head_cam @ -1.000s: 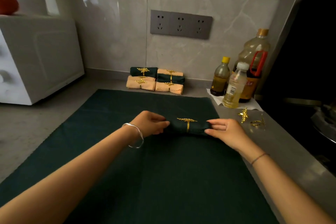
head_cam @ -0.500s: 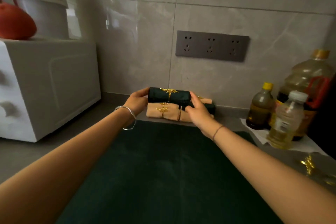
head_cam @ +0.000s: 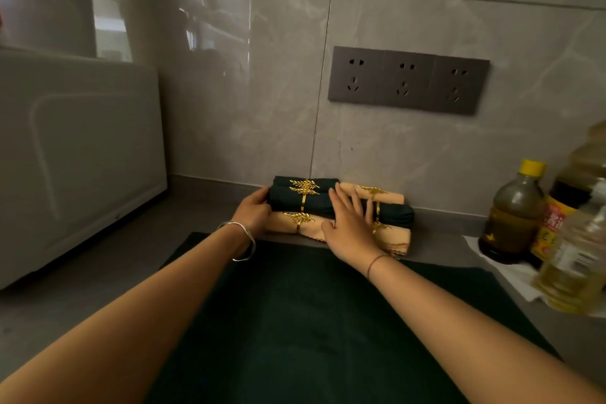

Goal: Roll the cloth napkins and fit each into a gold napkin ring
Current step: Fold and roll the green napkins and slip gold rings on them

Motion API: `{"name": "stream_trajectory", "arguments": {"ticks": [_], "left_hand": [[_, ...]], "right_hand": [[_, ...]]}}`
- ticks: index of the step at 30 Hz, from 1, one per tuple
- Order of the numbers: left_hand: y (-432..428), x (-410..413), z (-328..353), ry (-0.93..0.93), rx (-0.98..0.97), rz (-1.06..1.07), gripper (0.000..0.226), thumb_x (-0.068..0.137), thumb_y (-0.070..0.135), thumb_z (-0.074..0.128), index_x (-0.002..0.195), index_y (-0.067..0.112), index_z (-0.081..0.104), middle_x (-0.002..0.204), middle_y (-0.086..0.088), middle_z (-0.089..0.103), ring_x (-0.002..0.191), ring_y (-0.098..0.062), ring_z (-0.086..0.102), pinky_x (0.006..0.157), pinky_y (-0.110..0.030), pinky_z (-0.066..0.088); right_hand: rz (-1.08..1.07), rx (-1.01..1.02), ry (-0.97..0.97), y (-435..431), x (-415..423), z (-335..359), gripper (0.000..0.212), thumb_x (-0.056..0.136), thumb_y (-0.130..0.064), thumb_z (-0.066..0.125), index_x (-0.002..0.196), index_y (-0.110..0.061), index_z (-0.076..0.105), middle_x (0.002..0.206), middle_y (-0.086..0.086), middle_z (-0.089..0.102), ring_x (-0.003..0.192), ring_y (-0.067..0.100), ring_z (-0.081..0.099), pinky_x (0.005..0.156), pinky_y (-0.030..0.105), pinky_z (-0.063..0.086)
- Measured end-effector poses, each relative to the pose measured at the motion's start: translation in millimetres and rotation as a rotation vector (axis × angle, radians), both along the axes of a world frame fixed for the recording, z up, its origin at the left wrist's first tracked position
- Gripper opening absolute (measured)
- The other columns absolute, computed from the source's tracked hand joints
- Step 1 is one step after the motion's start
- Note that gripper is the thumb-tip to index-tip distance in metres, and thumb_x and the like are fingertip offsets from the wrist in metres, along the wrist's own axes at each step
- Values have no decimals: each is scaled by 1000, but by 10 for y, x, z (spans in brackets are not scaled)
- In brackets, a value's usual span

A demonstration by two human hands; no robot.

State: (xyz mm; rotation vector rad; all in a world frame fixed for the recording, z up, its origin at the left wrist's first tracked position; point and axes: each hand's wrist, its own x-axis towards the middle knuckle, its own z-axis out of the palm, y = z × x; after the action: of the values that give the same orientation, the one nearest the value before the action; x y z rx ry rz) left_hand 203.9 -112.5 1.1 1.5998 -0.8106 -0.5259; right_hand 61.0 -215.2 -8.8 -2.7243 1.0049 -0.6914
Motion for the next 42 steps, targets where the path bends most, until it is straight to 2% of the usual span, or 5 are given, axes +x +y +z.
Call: {"name": "stream_trajectory", "arguments": {"ticks": [5,9,13,23,42], "left_hand": [[-38,-95,-19,-25,31,-61,56,88,-8,41,139,15,39,133,-5,48,119,-21,45,93,-28,35],[87,-175,-30,-108,79,-59,63,85,9,59,140,17,30,138,-9,43,128,-29,41,107,-41,35],[392,-524,-95,-382,233,-107,72,93,27,51,150,18,7,157,-7,8,143,-28,12,117,-45,16],[1581,-1772,-222,-933,695,-467,75,91,63,30,149,30,-5,157,6,-9,144,-18,-9,115,-39,-6],[3239,-2724,-220,-1093,601,-706,103,66,80,51,144,47,-8,153,21,-15,140,-9,-20,112,-42,-17]], "right_hand": [[5,-31,83,-1,39,-39,63,98,-26,32,151,-17,0,158,-2,-12,144,15,-17,113,41,-15],[39,-17,62,79,-111,13,65,98,-25,35,151,-19,-1,158,-4,-13,143,15,-17,113,40,-16],[62,41,34,287,-467,32,65,98,-22,39,151,-22,1,158,-6,-12,143,12,-16,113,38,-16],[66,196,186,1273,-1932,-48,64,99,-36,37,150,-28,-1,157,-11,-11,143,8,-13,116,36,-11],[333,217,406,2908,-3667,-57,75,78,-74,40,142,-52,8,148,-33,-7,136,-12,-14,114,22,-6]]}}
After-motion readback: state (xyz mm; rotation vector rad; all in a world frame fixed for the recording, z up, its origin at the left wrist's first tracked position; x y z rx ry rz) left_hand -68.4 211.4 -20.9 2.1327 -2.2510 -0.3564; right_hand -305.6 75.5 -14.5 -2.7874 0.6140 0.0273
